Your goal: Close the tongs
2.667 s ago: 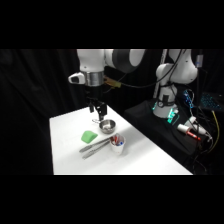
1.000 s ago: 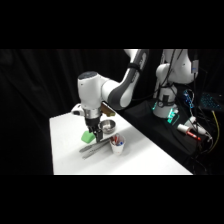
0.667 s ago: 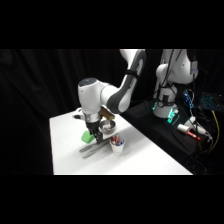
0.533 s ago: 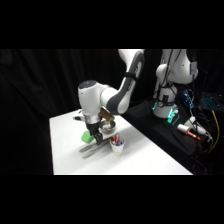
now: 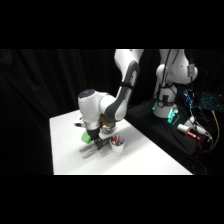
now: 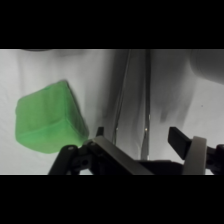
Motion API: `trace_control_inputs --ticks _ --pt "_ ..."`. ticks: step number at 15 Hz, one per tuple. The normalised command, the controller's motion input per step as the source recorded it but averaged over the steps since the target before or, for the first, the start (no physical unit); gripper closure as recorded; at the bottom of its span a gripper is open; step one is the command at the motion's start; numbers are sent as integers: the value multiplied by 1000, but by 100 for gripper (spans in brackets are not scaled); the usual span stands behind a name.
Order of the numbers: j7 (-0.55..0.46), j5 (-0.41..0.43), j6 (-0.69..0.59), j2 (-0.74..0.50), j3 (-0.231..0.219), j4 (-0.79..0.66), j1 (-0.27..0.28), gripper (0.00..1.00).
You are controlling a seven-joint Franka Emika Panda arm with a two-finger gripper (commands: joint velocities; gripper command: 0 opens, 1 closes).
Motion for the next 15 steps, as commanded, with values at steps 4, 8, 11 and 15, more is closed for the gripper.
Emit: trace_control_inputs --ticks 4,8,11,15 --pt "-200 107 88 126 88 145 -87 0" --pt "-173 100 84 88 76 119 -76 25" --pt "-149 98 67 67 60 113 -70 51" --pt "-166 93 60 62 64 104 -71 81"
